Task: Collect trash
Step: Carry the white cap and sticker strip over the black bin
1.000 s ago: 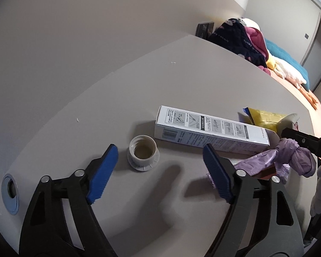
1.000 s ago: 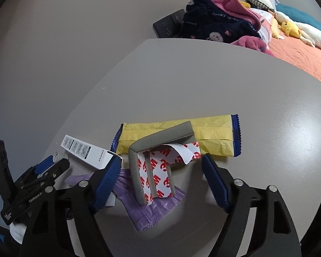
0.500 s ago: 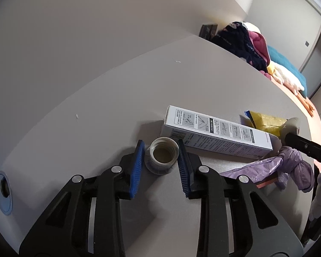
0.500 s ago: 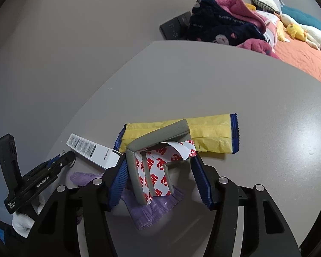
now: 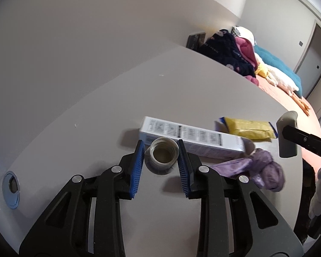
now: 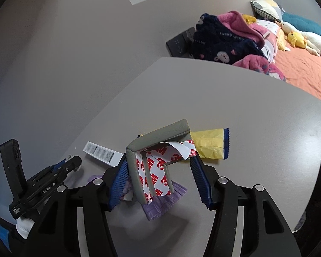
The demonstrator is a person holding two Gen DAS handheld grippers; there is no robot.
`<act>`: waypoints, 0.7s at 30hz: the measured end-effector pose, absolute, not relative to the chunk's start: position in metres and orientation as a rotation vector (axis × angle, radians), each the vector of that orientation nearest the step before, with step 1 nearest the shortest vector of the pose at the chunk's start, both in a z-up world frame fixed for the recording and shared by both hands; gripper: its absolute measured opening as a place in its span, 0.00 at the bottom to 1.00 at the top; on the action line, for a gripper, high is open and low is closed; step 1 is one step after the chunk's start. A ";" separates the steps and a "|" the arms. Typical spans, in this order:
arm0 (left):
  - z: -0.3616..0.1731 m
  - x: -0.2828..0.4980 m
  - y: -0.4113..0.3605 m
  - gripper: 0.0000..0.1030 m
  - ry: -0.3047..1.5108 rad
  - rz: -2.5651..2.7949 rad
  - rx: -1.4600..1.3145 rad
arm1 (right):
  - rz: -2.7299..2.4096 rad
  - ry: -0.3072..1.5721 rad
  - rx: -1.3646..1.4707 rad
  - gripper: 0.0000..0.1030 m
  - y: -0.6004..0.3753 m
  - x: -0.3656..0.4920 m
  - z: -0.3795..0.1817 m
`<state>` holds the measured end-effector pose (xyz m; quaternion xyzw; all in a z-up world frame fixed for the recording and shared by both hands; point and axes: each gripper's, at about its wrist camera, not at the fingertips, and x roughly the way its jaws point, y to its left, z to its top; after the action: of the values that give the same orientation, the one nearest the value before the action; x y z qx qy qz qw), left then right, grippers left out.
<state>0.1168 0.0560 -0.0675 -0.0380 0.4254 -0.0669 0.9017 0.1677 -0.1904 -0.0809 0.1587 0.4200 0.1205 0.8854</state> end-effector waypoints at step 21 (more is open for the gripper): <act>-0.026 0.093 -0.054 0.29 0.820 -0.304 -0.036 | 0.222 0.770 0.363 0.57 -0.259 0.108 -0.033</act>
<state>0.0933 -0.0536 -0.0257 -0.0176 0.3969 -0.1473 0.9058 0.1083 -0.2586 -0.0327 0.1756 0.3726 0.1074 0.9049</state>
